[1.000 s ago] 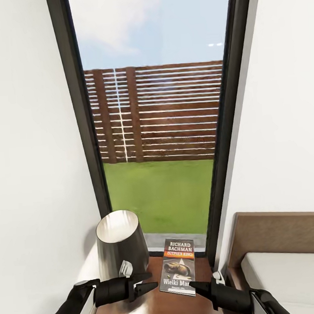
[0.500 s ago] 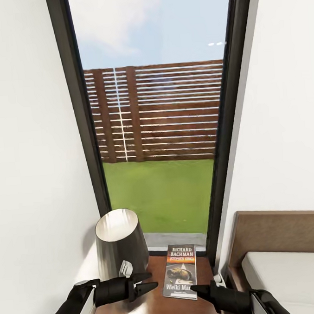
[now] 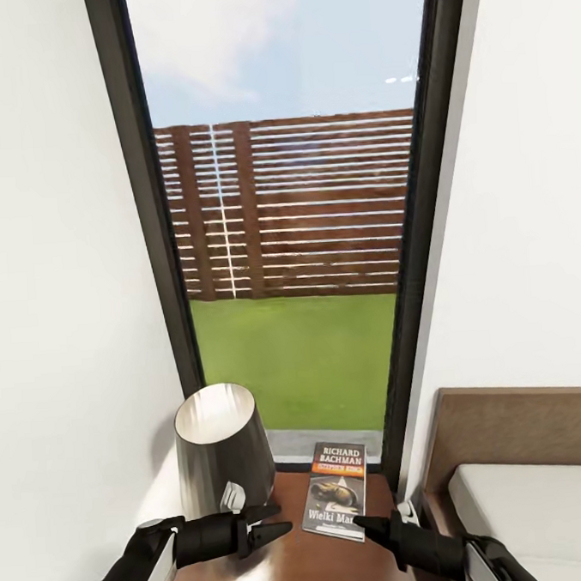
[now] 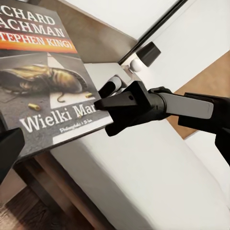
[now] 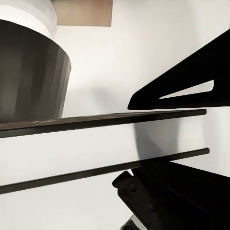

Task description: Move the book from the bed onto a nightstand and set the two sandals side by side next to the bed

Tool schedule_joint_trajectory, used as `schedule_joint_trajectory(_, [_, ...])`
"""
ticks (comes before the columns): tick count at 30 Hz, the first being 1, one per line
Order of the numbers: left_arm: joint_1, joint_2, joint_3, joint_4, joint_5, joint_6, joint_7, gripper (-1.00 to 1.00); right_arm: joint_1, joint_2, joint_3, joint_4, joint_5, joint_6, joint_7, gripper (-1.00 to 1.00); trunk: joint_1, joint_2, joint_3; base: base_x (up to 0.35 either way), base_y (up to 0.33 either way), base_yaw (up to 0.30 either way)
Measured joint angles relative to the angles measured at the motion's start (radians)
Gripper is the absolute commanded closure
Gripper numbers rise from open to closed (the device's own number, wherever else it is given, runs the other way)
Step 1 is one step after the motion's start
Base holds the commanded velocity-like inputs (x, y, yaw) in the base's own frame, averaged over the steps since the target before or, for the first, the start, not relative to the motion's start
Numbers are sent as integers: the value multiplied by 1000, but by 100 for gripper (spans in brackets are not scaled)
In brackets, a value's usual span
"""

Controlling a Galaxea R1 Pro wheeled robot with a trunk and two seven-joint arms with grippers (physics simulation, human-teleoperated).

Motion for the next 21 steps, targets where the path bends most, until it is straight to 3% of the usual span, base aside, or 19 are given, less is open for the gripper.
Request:
schedule_joint_trajectory(4, [0,0,0,0,0,0,0,-100,0,0,0,3,-4,7,0,100,15,-28,-13,0,0,0])
schedule_joint_trajectory(6, [0,0,0,0,0,0,0,-100,0,0,2,4,-4,74,0,100,23,-42,-19,0,0,0])
schedule_joint_trajectory(10, [0,0,1,0,0,0,0,-100,0,0,1,4,-8,136,0,100,38,-70,-31,0,0,0])
schedule_joint_trajectory(21, [0,0,2,0,1,0,0,-100,0,0,1,3,-9,161,1,100,81,-147,-66,0,0,0])
